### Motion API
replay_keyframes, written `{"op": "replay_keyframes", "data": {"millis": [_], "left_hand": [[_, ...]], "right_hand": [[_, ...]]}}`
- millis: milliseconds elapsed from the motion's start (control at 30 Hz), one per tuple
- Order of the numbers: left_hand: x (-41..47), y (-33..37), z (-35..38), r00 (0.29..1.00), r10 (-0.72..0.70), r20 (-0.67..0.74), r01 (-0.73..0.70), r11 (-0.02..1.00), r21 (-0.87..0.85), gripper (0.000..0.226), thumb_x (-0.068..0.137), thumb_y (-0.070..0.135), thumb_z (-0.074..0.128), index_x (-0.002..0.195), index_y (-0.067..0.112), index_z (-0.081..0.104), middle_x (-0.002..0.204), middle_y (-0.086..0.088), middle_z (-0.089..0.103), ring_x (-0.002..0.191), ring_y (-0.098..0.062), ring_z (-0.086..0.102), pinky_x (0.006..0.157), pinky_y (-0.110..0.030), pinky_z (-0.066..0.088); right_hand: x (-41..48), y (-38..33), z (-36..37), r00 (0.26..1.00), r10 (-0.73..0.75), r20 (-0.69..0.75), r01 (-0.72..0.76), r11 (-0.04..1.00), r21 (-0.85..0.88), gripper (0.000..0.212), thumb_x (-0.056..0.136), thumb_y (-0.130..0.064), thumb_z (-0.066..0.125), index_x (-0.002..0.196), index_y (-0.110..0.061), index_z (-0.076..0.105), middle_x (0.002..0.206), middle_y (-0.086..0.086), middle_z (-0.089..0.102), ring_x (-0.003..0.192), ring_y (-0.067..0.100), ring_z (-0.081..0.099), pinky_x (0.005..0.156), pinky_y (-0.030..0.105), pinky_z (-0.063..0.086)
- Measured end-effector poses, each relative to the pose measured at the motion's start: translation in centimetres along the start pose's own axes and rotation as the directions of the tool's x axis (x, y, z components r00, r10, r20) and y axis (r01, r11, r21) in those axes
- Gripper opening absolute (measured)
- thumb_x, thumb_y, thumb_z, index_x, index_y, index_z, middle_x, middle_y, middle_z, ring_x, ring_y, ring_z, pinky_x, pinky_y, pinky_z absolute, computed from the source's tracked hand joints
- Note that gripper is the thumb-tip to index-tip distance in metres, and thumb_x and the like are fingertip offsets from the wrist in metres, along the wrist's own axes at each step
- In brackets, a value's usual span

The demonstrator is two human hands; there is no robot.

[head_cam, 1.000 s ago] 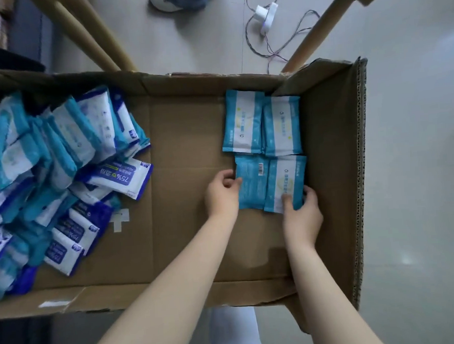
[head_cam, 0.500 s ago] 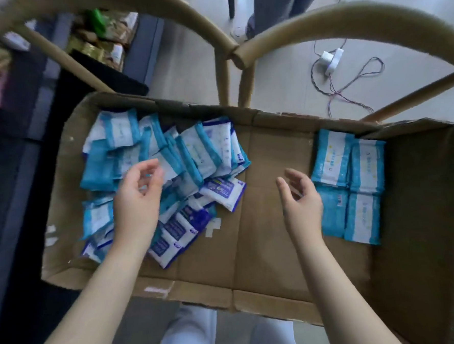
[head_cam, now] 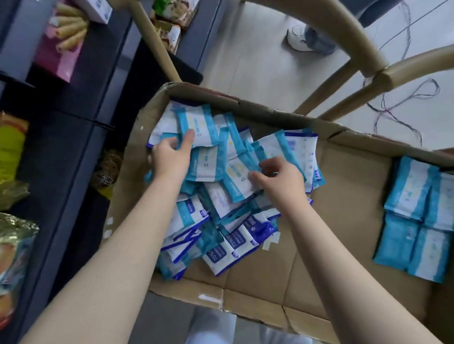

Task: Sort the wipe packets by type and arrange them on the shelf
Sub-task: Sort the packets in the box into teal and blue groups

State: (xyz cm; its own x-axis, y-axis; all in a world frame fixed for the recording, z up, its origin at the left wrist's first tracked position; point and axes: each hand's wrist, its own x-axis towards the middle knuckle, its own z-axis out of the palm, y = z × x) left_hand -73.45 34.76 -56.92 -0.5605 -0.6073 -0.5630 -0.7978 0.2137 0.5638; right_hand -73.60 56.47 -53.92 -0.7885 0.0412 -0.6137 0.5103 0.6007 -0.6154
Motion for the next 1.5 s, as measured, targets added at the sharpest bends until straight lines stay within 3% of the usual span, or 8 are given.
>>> {"op": "replay_keyframes", "data": {"millis": [200,367,500,667,867,1100,1267,1500], "left_hand": [[0.9,2.4,2.3,0.997,-0.078,0.027,0.07,0.969,0.239,0.056,0.095,0.058,0.046,0.129,0.014,0.054,0.132,-0.017,0.051,0.128,-0.037,0.039,0.108,-0.051,0.035],[-0.5,0.9,1.5,0.999,-0.033,-0.01,0.032,0.998,-0.044,0.024,0.097,0.042,0.052,0.099,0.02,0.059,0.109,-0.006,0.064,0.106,-0.031,0.058,0.093,-0.042,0.049],[-5.2,-0.7,0.3,0.998,-0.056,0.018,0.059,0.961,-0.269,0.01,0.098,0.028,0.056,0.099,0.018,0.058,0.102,0.001,0.066,0.085,-0.016,0.061,0.079,-0.041,0.053],[-13.3,-1.2,1.9,0.986,-0.03,0.163,0.101,0.889,-0.447,0.005,0.098,0.02,0.058,0.099,0.025,0.058,0.109,0.004,0.07,0.094,-0.008,0.069,0.081,-0.031,0.056],[-20.7,1.1,9.7,0.926,0.089,0.366,0.088,0.894,-0.44,0.032,0.099,0.016,0.056,0.128,0.026,0.05,0.121,0.01,0.065,0.107,-0.005,0.064,0.086,-0.026,0.056],[-27.4,1.1,23.0,0.805,0.108,0.583,0.026,0.976,-0.217,0.032,0.097,0.003,0.054,0.127,0.01,0.047,0.125,-0.004,0.063,0.107,-0.012,0.061,0.077,-0.004,0.045],[-30.2,0.9,30.1,0.757,0.076,0.649,-0.021,0.996,-0.092,0.023,0.097,0.012,0.057,0.112,0.026,0.048,0.118,-0.001,0.063,0.104,-0.018,0.063,0.089,-0.031,0.051],[-30.2,1.1,32.1,0.703,0.071,0.708,-0.121,0.992,0.021,0.04,0.102,0.01,0.048,0.142,0.009,0.048,0.134,0.0,0.056,0.113,-0.011,0.053,0.094,-0.022,0.042]], "right_hand": [[0.2,0.4,-0.2,0.999,0.045,0.021,-0.045,0.999,-0.008,0.023,0.082,-0.026,0.079,0.098,-0.017,0.066,0.09,-0.003,0.065,0.081,0.011,0.061,0.069,0.025,0.051],[-0.1,0.2,-0.6,0.998,0.039,0.052,-0.04,0.999,0.034,0.011,0.088,-0.02,0.073,0.089,-0.016,0.064,0.082,-0.004,0.062,0.073,0.009,0.057,0.064,0.024,0.048],[-1.4,1.5,-2.1,0.997,0.056,-0.06,-0.04,0.97,0.241,0.008,0.089,-0.017,0.069,0.086,-0.019,0.061,0.093,0.001,0.067,0.083,0.016,0.062,0.072,0.036,0.054],[-4.4,5.8,-5.9,0.966,0.209,-0.154,-0.044,0.715,0.698,0.009,0.095,-0.007,0.063,0.097,-0.016,0.06,0.084,-0.002,0.071,0.077,0.015,0.064,0.062,0.026,0.054],[-7.3,13.9,-12.2,0.887,0.42,-0.19,-0.057,0.509,0.859,0.02,0.098,-0.008,0.057,0.118,-0.012,0.06,0.105,0.002,0.069,0.088,0.01,0.067,0.069,0.019,0.058],[-9.3,25.4,-20.0,0.692,0.64,-0.334,-0.114,0.553,0.825,0.03,0.098,-0.006,0.058,0.128,-0.005,0.057,0.116,0.009,0.066,0.108,0.024,0.064,0.079,0.028,0.055],[-8.2,30.4,-23.3,0.645,0.662,-0.382,-0.184,0.619,0.763,0.02,0.095,-0.01,0.061,0.113,-0.018,0.063,0.111,0.009,0.07,0.104,0.025,0.069,0.096,0.043,0.055],[-6.0,31.2,-23.4,0.606,0.648,-0.461,-0.224,0.695,0.683,0.03,0.098,-0.01,0.056,0.127,-0.013,0.061,0.126,0.007,0.065,0.113,0.021,0.063,0.095,0.031,0.051]]}}
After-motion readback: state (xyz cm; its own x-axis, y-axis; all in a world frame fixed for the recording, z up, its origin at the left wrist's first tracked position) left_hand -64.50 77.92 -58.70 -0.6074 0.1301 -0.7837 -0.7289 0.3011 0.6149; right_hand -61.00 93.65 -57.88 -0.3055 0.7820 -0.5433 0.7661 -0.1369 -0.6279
